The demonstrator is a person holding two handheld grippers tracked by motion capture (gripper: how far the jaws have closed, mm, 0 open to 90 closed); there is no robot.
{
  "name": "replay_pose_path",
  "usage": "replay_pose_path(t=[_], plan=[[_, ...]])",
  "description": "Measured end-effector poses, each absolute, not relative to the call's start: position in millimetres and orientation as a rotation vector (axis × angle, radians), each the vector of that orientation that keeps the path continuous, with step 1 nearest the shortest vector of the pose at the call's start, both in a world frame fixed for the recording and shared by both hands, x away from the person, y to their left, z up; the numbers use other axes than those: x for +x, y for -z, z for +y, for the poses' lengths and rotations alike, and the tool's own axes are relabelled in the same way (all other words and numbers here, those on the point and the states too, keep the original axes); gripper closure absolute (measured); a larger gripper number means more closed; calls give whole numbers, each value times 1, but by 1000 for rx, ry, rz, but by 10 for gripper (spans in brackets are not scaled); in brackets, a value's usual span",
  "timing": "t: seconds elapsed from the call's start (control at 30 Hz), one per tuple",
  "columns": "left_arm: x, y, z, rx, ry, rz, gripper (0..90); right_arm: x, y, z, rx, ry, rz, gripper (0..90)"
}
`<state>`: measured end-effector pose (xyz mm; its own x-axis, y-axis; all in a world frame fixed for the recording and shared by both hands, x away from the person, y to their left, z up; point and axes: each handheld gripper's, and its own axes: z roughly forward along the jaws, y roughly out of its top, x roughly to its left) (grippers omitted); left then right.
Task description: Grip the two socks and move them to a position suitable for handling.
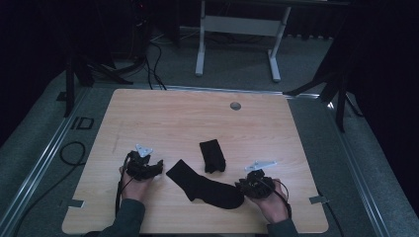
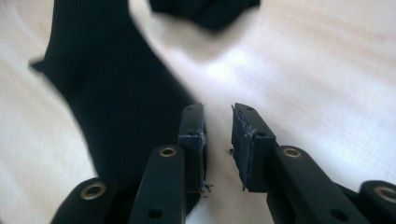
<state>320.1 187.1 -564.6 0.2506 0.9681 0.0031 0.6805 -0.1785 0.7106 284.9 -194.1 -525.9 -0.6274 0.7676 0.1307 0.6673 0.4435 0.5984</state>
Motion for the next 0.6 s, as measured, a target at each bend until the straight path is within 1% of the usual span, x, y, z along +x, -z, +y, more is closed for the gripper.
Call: replay_pose_path(t=[0.03,0.07,0.1,0.2,0.23,0.27,0.3,0.4,0.43,0.53,0.6], plan=[[320,565,187,1935,-627,1495,343,290,525,-192,1268,-943,2521,696],[320,565,187,1935,-627,1495,343,290,525,-192,1268,-943,2521,696],[320,565,187,1935,-627,1494,343,300,522,-184,1274,-975,2504,672],[320,565,187,1936,-627,1493,342,308,521,-177,1280,-989,2488,656],[320,565,187,1936,-626,1493,343,319,521,-169,1289,-997,2473,641],[320,565,187,1936,-626,1493,343,319,521,-169,1289,-997,2473,641],[320,565,187,1936,-626,1493,343,328,521,-164,1305,-991,2459,627],[320,565,187,1937,-626,1492,342,337,523,-159,1334,-992,2443,626],[320,565,187,1936,-626,1493,342,346,524,-153,1352,-991,2449,650],[320,565,187,1936,-626,1492,342,354,526,-149,1367,-958,2450,649],[320,565,187,1934,-626,1493,342,362,530,-143,1389,-926,2457,628]])
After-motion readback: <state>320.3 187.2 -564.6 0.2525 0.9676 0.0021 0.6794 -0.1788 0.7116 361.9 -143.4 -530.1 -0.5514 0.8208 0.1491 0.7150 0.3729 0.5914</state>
